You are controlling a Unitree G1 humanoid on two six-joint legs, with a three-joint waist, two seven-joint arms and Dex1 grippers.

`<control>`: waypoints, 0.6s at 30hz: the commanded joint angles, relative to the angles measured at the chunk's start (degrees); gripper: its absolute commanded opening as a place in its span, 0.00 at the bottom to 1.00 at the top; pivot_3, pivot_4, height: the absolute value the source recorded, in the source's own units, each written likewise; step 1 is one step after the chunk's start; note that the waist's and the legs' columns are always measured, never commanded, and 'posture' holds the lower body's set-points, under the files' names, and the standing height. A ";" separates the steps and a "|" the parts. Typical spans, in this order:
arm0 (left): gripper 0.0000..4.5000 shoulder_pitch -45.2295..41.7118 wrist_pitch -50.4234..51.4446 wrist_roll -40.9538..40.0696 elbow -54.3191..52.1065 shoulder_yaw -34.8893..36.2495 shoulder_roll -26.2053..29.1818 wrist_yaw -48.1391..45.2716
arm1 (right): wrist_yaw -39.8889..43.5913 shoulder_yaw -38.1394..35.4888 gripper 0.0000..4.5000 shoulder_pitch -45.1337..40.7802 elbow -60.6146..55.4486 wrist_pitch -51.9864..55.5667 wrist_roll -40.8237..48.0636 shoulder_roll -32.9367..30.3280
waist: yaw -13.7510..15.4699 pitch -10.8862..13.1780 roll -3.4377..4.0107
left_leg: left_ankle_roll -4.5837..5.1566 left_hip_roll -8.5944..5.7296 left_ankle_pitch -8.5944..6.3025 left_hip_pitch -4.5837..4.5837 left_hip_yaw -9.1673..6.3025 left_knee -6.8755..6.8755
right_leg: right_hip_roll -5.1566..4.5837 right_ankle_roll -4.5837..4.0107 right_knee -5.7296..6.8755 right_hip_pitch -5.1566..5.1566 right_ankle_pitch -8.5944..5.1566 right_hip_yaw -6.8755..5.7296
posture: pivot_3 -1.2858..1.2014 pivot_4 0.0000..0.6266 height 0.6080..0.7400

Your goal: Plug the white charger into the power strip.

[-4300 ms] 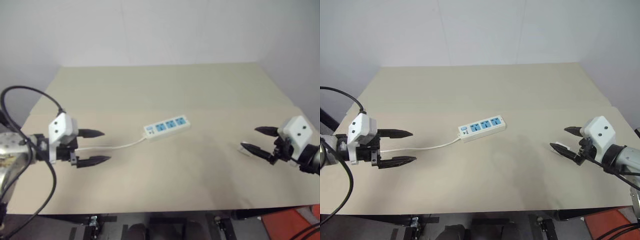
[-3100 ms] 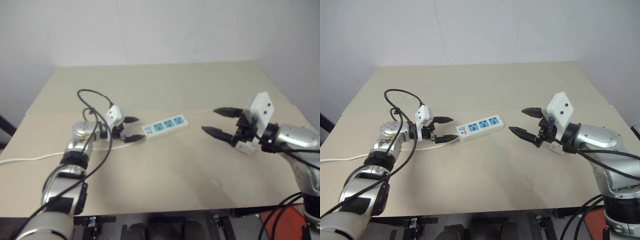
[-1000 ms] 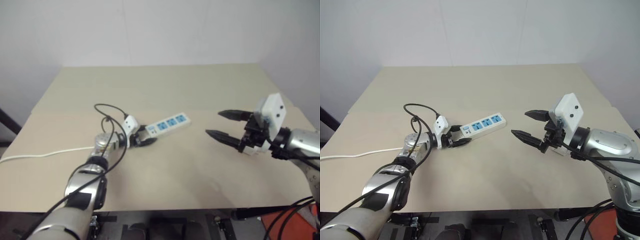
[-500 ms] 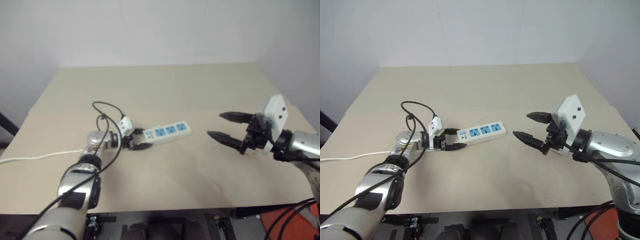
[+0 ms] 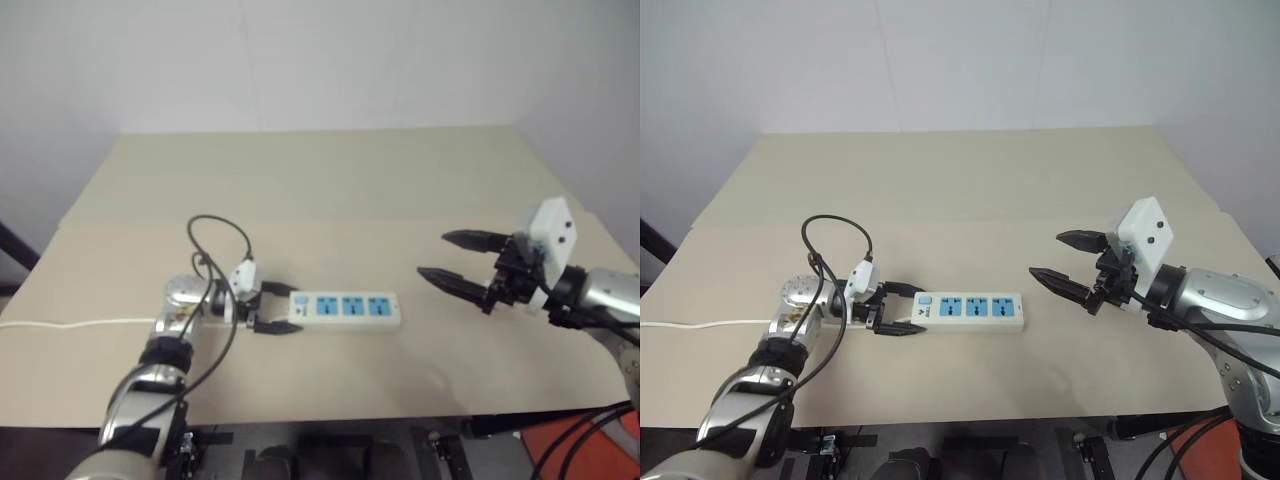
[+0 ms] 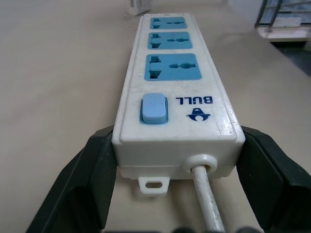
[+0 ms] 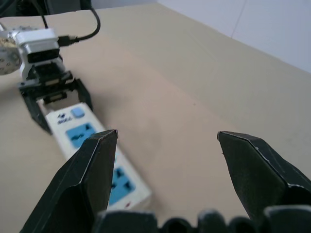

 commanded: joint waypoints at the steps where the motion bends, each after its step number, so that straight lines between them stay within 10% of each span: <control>1: 0.73 1.15 1.19 -2.41 -5.90 -1.39 -0.88 0.50 | -0.05 -3.18 0.87 1.06 -0.90 -1.60 -0.46 -0.80 | 0.02 0.00 0.00 | 0.00 0.00 0.00 0.00 0.00 0.00 | 0.00 0.00 -0.02 0.00 0.00 0.00 | 0.52 0.24 1.00; 18: 0.73 1.48 -7.12 1.58 -0.41 -4.54 -1.67 9.33 | 5.52 2.93 0.87 -8.05 12.97 13.84 -3.51 -22.46 | 0.09 -0.04 0.07 | 0.13 0.03 -0.07 0.04 0.00 -0.02 | -0.04 0.00 -0.26 0.02 0.00 0.03 | 0.52 0.24 1.00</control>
